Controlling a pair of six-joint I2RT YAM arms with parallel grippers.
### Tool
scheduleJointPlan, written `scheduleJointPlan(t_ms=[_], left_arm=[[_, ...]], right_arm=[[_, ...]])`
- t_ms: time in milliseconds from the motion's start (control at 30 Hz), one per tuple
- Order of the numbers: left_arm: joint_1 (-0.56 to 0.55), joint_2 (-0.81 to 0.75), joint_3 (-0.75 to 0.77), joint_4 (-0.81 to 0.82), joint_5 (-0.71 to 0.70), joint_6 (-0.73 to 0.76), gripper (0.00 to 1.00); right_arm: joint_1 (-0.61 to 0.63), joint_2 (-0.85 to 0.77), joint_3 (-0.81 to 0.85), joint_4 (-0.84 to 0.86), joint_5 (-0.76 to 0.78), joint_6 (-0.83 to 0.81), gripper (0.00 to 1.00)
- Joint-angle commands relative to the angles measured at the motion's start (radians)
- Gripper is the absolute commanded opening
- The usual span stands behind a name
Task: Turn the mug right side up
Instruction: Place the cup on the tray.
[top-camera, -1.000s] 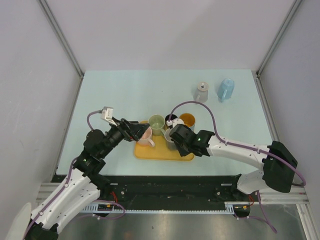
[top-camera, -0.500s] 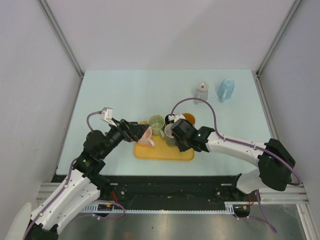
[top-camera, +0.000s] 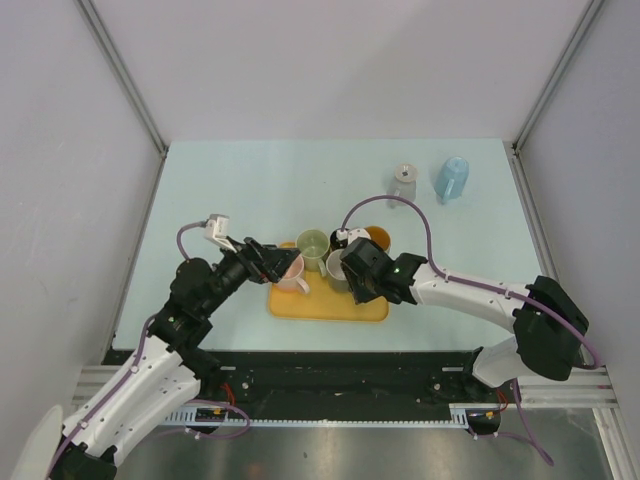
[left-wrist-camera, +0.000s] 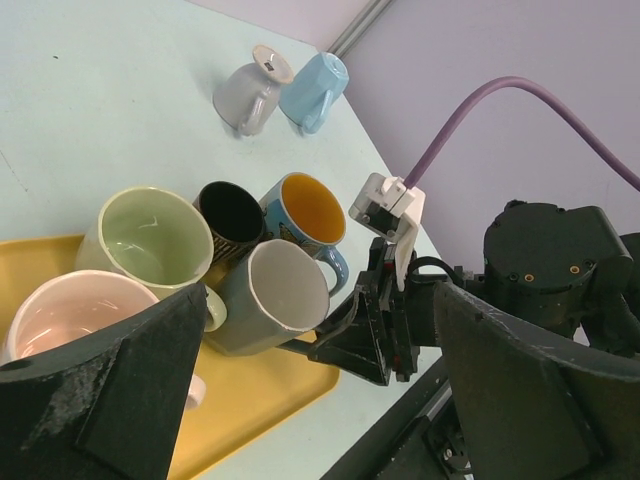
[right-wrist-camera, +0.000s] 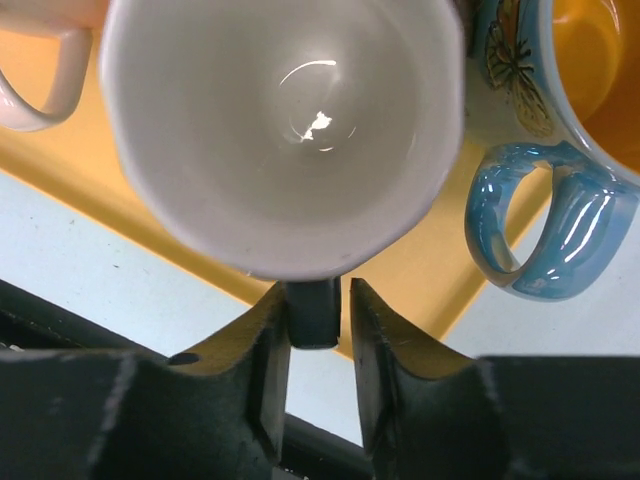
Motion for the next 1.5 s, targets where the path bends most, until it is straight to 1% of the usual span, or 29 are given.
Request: scheduleJointPlan(t_ms=[0, 67, 233, 400, 433, 467, 567, 600, 633, 700, 767, 833, 900, 933, 1033, 1067, 1167, 1300, 1467], left_arm=[[0.007, 0.001, -0.002, 0.009, -0.013, 0.009, 0.98], [0.006, 0.004, 0.0, 0.006, -0.011, 0.009, 0.99], [0.007, 0.006, 0.009, -0.004, -0.01, 0.014, 0.99], [0.007, 0.007, 0.018, -0.013, -0.022, 0.026, 0.99], [0.007, 0.01, 0.018, -0.013, -0.031, 0.028, 0.99], [0.007, 0.015, 0.021, -0.011, -0.037, 0.026, 1.0], [0.007, 0.064, 0.039, -0.01, -0.069, 0.023, 1.0], [0.006, 0.082, 0.059, -0.01, -0.081, 0.023, 1.0], [0.007, 0.13, 0.073, -0.011, -0.088, 0.024, 1.0], [0.006, 0.173, 0.119, -0.013, -0.086, 0.028, 1.0], [0.007, 0.216, 0.157, -0.026, -0.077, 0.025, 1.0], [0.007, 0.234, 0.177, -0.031, -0.083, 0.031, 1.0], [0.007, 0.248, 0.21, -0.037, -0.112, 0.04, 1.0], [0.006, 0.263, 0.225, -0.037, -0.114, 0.072, 1.0], [0.007, 0.355, 0.331, -0.069, -0.12, 0.118, 1.0], [0.006, 0.413, 0.389, -0.098, -0.117, 0.126, 1.0], [0.007, 0.492, 0.485, -0.129, -0.102, 0.144, 1.0], [0.007, 0.593, 0.541, -0.132, -0.088, 0.147, 1.0], [0.007, 0.668, 0.605, -0.134, -0.092, 0.166, 1.0]], right_arm=[[0.006, -0.046, 0.019, -0.019, 0.031, 0.026, 0.4], [0.008, -0.057, 0.019, -0.027, 0.031, 0.034, 0.43], [0.006, -0.144, 0.036, -0.065, 0.024, 0.046, 0.53], [0.009, -0.255, 0.149, -0.194, 0.053, 0.049, 0.61], [0.003, -0.27, 0.164, -0.207, 0.078, 0.046, 0.62], [-0.029, -0.304, 0.177, -0.226, 0.089, 0.037, 0.63], [-0.132, -0.334, 0.192, -0.209, 0.106, 0.026, 0.63], [-0.225, -0.336, 0.192, -0.203, 0.1, 0.041, 0.63], [-0.265, -0.332, 0.188, -0.192, 0.058, 0.049, 0.63], [-0.336, -0.315, 0.18, -0.139, 0.068, 0.066, 0.63], [-0.379, -0.296, 0.172, -0.081, 0.094, 0.069, 0.63], [-0.442, -0.278, 0.172, -0.044, 0.073, 0.095, 0.63], [-0.465, -0.272, 0.172, 0.004, 0.06, 0.107, 0.63], [-0.472, -0.269, 0.174, 0.018, 0.068, 0.11, 0.62], [-0.486, -0.263, 0.174, 0.056, 0.082, 0.124, 0.63], [-0.492, -0.258, 0.172, 0.068, 0.082, 0.132, 0.63], [-0.506, -0.246, 0.172, 0.076, 0.068, 0.15, 0.63], [-0.511, -0.235, 0.171, 0.084, 0.079, 0.155, 0.62], [-0.52, -0.214, 0.163, 0.128, 0.105, 0.182, 0.63]])
